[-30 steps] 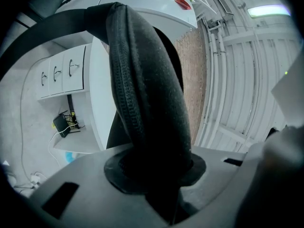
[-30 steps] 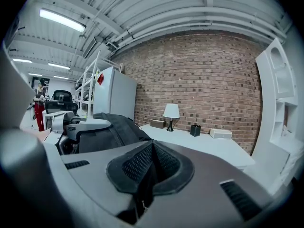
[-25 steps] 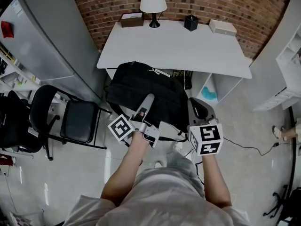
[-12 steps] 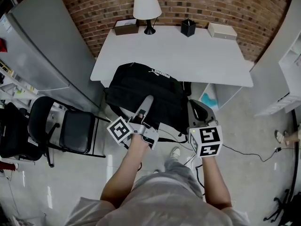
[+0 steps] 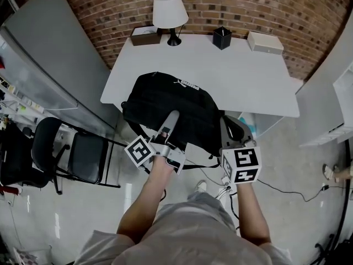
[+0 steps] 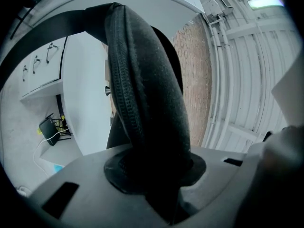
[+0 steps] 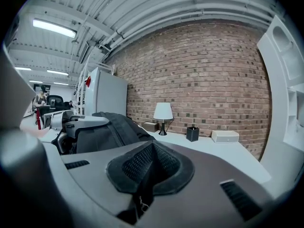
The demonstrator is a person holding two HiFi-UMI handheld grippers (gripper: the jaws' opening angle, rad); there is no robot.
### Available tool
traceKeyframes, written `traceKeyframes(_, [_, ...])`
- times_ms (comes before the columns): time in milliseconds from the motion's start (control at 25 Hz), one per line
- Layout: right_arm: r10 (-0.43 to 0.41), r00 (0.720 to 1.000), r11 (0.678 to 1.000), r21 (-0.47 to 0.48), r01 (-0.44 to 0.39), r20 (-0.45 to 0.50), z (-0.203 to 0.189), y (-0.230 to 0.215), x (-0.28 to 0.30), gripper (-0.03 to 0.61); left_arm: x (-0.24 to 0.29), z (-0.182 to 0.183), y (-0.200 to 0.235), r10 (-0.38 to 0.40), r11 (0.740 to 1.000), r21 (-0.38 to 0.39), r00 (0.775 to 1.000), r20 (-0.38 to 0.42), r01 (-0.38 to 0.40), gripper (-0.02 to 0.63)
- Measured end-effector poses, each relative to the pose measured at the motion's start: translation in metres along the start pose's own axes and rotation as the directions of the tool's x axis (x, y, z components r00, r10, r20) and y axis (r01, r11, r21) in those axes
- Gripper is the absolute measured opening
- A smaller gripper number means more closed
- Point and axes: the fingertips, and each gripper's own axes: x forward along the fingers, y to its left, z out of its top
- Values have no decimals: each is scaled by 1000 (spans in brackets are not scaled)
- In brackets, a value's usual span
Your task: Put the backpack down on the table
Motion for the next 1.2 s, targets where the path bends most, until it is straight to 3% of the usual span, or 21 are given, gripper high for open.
traceKeyframes(360, [18,1000,1000,5,-18,26,7,-14,10,0,15,0,-5,-5,1000,29,1000,13,4,107])
traceKeyframes(520, [26,999,1000,14,-26,28,8,-46,30,0,49,-2,3,-2,999,41,1000,21,1,107])
traceKeyframes(1200, [-4,1000,1000,-5,4,15,22,-89,103,0,122,29,34,-22,1000,5,1000,4,22,107])
